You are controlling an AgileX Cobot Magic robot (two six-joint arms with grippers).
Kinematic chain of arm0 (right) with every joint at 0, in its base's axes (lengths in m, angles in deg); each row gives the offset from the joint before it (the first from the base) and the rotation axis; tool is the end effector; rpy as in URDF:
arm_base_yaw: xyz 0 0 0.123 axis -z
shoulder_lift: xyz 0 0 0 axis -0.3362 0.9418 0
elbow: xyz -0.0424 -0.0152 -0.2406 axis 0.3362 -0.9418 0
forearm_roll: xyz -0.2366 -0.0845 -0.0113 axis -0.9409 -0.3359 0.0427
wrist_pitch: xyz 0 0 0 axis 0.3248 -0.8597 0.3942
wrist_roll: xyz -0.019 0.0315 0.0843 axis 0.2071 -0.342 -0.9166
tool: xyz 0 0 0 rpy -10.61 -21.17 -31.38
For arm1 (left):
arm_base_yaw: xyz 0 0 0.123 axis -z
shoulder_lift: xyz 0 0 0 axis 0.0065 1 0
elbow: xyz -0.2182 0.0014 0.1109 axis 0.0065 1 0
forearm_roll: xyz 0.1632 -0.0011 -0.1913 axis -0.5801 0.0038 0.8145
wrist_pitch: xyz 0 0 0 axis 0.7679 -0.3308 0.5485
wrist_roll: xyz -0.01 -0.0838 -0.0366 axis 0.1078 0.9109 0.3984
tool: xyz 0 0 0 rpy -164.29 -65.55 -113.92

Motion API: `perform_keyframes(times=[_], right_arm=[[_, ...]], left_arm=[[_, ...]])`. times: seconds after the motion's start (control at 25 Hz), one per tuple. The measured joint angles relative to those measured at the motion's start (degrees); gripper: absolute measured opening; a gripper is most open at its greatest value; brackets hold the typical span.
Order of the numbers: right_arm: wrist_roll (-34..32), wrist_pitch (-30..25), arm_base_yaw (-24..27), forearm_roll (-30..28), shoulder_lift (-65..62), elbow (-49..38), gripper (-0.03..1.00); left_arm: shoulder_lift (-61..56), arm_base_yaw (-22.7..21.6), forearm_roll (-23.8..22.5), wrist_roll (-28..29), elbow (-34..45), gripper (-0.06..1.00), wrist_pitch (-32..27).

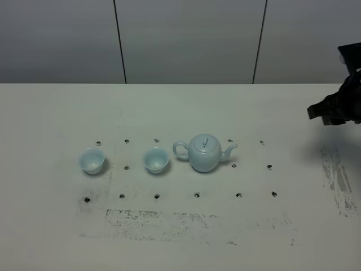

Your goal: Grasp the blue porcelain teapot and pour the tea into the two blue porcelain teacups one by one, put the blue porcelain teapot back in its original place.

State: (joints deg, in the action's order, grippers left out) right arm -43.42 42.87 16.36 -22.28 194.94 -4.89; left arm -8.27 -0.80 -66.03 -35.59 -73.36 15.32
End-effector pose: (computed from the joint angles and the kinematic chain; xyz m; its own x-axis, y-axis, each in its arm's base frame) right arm 0.3874 0.0232 0.1876 -0.8588 -0.2365 -0.4545 -0.2268 0.9709 -0.0767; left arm 0.0588 -0.0064 0.2861 -0.5272 0.0543 -0.8480 0.0864 0.9962 0.0100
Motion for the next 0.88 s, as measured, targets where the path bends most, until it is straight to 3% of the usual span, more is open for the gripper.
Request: perform_keyframes(times=[0.16,0.48,0.88], right_arm=[[0.52,3.34,-2.75,0.18,-0.98,-2.15,0.43],[0.56,6.79,-7.64,0.00,-1.54,-2.33,0.41],[1.19,7.42,-10.16,-0.29,-2.14,-2.33,0.38]], left_arm=[[-3.77,0.00,1.51,-1.33,4.51,0.29,-0.85],[-9.81,0.00,6.83,-9.73,5.37,0.29,-2.58],[-9.81,0.00,7.18,-10.63,5.37,0.29,-2.60]])
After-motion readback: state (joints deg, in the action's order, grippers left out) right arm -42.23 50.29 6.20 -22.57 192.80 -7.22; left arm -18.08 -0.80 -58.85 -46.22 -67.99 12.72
